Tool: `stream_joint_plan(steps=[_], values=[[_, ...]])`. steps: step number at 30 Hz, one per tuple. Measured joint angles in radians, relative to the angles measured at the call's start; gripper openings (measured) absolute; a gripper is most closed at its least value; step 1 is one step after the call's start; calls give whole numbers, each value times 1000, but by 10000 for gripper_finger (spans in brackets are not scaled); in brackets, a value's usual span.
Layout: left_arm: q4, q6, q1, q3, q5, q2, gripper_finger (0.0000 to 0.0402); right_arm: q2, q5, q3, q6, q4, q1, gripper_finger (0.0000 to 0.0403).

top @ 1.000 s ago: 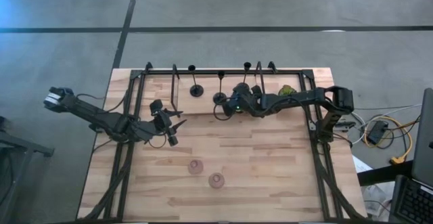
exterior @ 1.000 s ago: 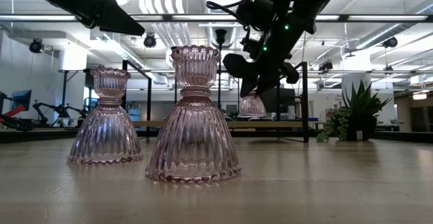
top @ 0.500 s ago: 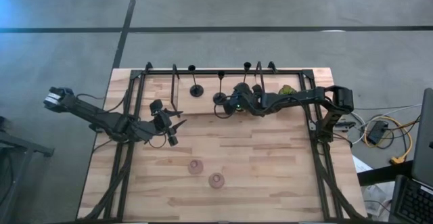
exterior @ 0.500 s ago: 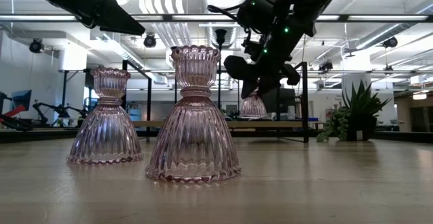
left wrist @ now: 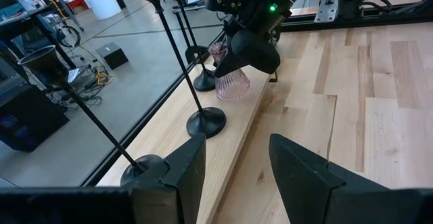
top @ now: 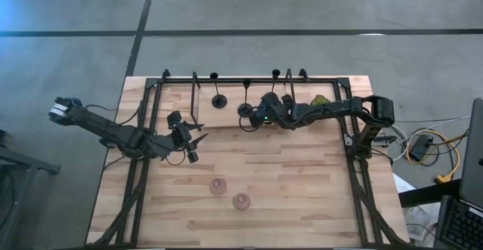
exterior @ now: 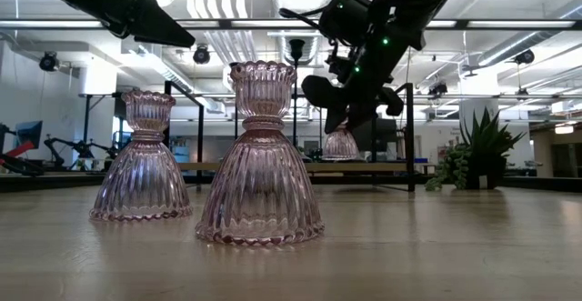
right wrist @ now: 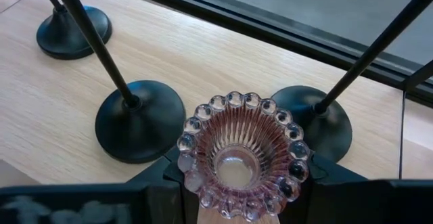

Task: Pick & Place candle stick holders
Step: Put the bottom pink candle holder on the shelf

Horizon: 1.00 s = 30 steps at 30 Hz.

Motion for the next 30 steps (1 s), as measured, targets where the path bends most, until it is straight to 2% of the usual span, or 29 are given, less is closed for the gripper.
stream_joint_plan(steps=[6, 13, 30], values=[[0, 0, 0, 0, 0, 0, 167, 0, -1, -18, 11, 6, -1, 123], [0, 0, 0, 0, 0, 0, 167, 0, 5, -64, 8, 107, -1, 124], [0, 0, 0, 0, 0, 0, 167, 0, 2, -70, -11, 139, 0, 171]])
